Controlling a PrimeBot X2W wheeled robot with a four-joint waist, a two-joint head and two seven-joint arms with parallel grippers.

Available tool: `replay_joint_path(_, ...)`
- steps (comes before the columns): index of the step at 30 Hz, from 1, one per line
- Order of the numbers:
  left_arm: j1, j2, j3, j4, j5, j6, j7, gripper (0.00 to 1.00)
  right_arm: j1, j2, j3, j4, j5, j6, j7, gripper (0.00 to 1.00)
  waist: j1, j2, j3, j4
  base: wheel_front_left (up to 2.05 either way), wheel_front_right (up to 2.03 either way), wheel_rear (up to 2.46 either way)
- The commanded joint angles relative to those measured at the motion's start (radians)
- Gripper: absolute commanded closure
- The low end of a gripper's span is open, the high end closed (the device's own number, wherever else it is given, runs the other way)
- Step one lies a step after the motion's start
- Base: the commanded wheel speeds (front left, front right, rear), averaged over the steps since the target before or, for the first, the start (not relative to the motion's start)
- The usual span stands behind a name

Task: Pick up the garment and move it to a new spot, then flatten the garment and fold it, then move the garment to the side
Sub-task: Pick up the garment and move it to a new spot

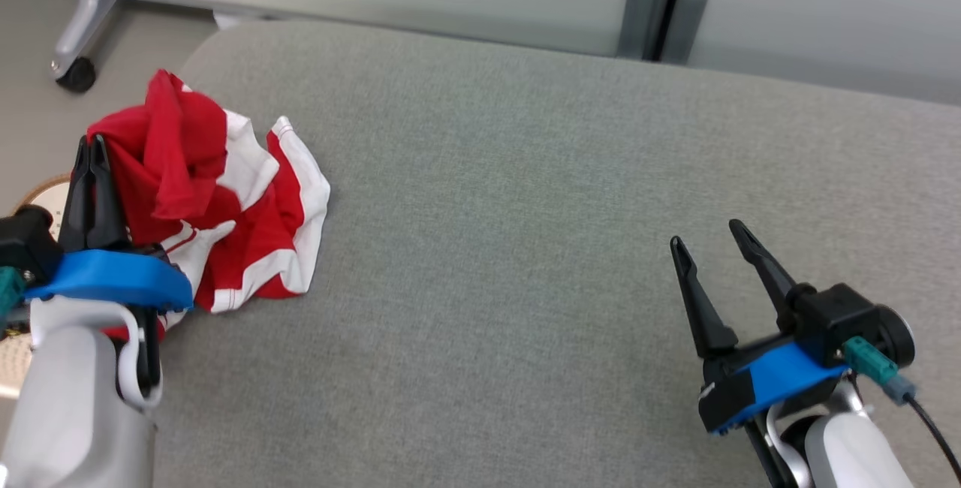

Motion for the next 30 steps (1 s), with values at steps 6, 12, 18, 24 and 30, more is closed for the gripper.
replay_joint_path(6, 0.127, -0.034, -0.053, -0.193, 0.031, 0.013, 0.017, 1.00, 0.053, 0.013, -0.008, 0.001, 0.007, 0.000, -0.008, 0.00, 0.0002, 0.0001, -0.105, -0.087, 0.00, 0.00, 0.00)
replay_joint_path(12, 0.173, -0.099, -0.174, -0.347, 0.051, -0.015, 0.087, 1.00, 0.058, 0.020, -0.013, -0.019, 0.008, 0.000, 0.000, 0.00, 0.0002, 0.0001, -0.098, -0.174, 0.00, 0.00, 0.00)
replay_joint_path(18, 0.114, -0.149, -0.312, -0.375, 0.057, -0.053, 0.128, 1.00, 0.036, 0.028, -0.015, -0.030, 0.013, 0.000, -0.012, 0.00, 0.0002, 0.0001, -0.047, -0.306, 0.00, 0.00, 0.00)
replay_joint_path(24, 0.021, -0.184, -0.466, -0.353, 0.047, -0.074, 0.129, 1.00, 0.021, 0.035, -0.027, -0.015, 0.029, 0.000, -0.036, 0.00, 0.0002, 0.0001, 0.025, -0.437, 0.00, 0.00, 0.00)
replay_joint_path(30, -0.035, -0.195, -0.594, -0.276, 0.024, -0.080, 0.143, 1.00, 0.008, 0.037, -0.034, 0.010, 0.064, 0.000, -0.077, 0.00, 0.0002, 0.0001, 0.097, -0.519, 0.00, 0.00, 0.00)
